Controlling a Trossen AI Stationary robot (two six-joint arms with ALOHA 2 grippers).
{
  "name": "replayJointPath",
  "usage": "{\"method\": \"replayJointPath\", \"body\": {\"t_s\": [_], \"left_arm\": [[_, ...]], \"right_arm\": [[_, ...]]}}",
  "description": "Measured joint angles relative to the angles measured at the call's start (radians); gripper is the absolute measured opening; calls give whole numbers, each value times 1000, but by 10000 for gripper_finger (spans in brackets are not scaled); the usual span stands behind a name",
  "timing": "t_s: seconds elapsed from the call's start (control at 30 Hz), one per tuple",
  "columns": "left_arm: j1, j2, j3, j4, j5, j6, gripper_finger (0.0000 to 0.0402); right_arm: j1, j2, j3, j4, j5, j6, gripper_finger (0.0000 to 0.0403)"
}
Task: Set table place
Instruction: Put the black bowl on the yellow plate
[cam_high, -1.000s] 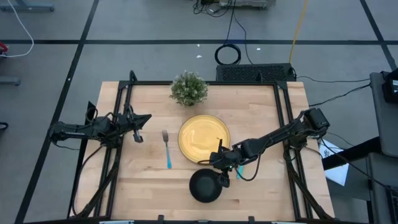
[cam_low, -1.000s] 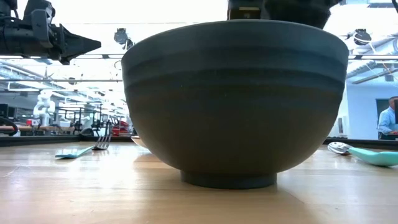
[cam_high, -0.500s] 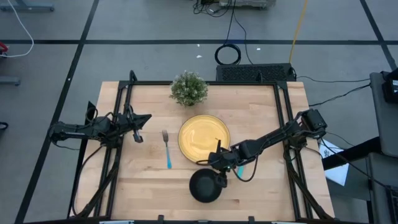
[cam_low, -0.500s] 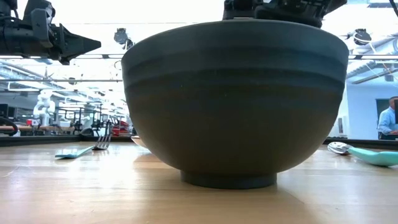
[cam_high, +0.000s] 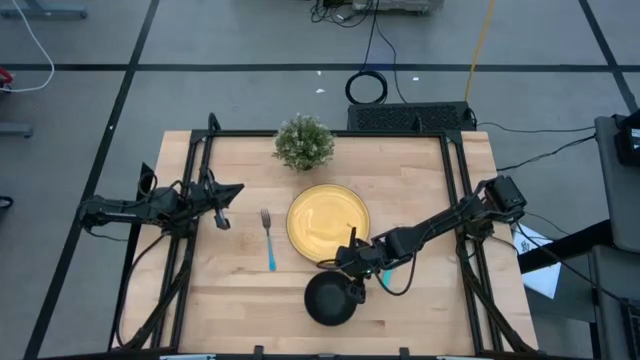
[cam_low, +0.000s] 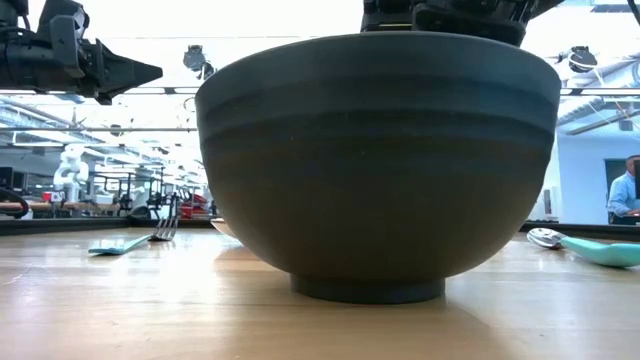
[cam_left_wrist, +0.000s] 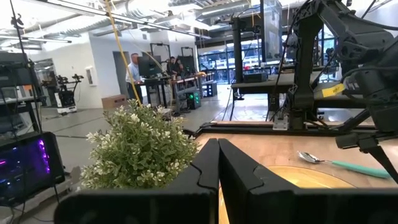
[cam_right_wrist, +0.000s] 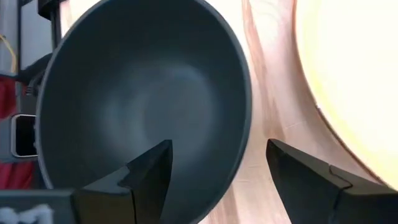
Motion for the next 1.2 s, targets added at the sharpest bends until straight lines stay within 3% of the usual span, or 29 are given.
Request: {"method": "replayJointPath", "body": {"t_s": [0.73, 0.9, 1.2], "left_arm": [[0, 0, 0, -7, 0, 3, 8], [0, 0, 0, -12, 0, 4, 8], [0, 0, 0, -12, 0, 5, 8]], "right_arm": [[-2, 57, -1, 27, -2, -11, 245], [-7, 57, -1, 27, -3, -6, 200], [-25, 57, -1, 27, -3, -10, 81]]}}
